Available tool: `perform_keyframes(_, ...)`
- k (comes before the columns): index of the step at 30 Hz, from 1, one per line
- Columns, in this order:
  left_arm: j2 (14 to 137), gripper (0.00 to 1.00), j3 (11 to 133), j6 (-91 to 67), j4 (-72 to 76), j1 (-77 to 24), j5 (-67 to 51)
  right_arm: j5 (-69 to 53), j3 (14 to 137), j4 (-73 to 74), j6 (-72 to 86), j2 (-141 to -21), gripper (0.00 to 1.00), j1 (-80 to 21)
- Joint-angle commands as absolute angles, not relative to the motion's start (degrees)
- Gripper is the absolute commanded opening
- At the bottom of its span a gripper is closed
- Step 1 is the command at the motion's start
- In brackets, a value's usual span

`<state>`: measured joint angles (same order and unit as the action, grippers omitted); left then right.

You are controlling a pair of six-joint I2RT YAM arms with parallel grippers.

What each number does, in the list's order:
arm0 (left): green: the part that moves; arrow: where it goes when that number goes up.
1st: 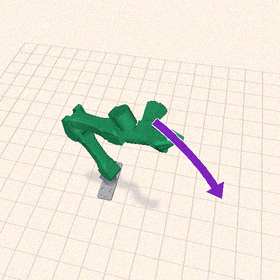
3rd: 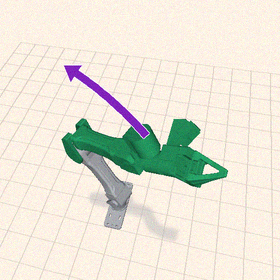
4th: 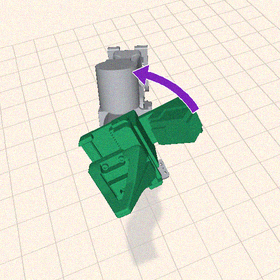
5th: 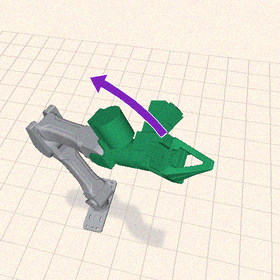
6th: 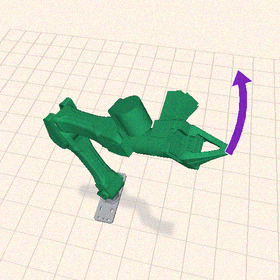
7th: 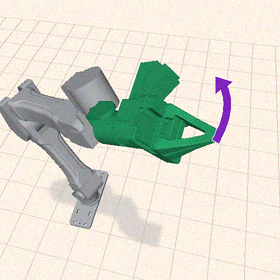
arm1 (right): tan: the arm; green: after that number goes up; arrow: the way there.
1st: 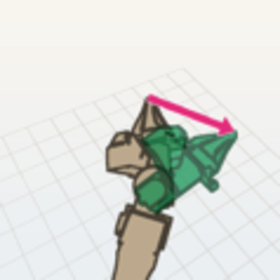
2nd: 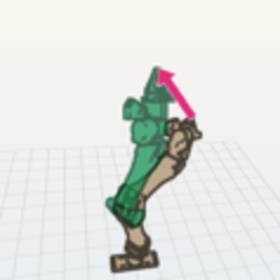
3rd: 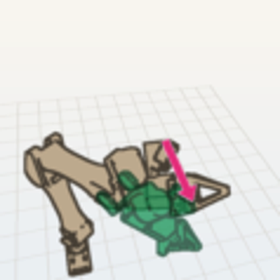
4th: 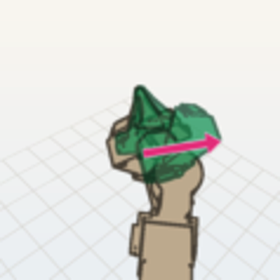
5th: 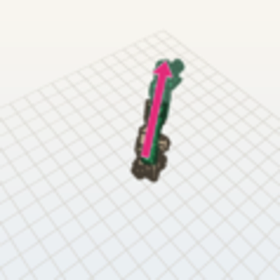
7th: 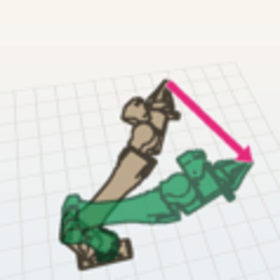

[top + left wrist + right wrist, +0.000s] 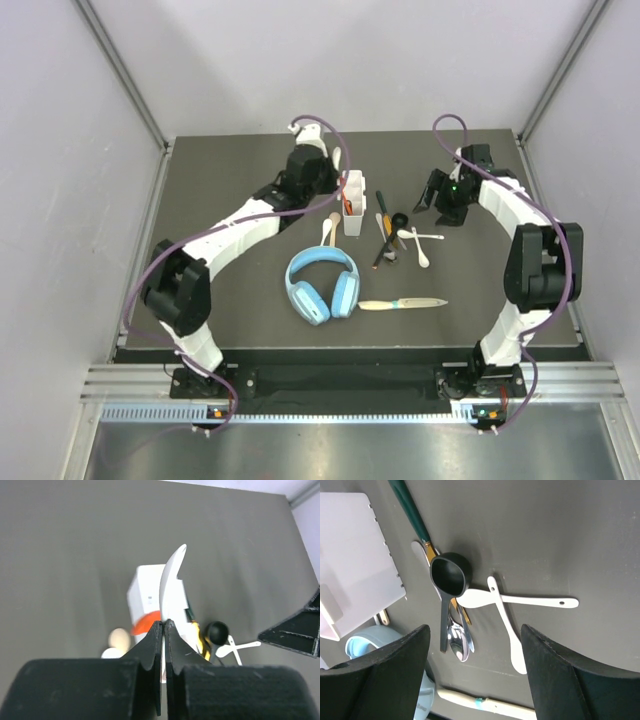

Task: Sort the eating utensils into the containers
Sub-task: Pick up the spoon from the center of the board, then place the spoon in the storage box.

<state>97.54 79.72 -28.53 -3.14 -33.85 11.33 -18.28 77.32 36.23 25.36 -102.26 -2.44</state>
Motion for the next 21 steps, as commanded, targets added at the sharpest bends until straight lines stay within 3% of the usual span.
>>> perform_keyframes(1,99.84,0.00,80.24,-25.41,7.82,-37.87,14.58,-18.46,74.63,32.17,24.35,-96.95,0.73,-1.85)
perform_keyframes(21,106.08,0.00,70.22,-14.50,30.41,-43.59,24.96,-20.92,69.70,30.24,24.87,-92.64,0.73,-2.20)
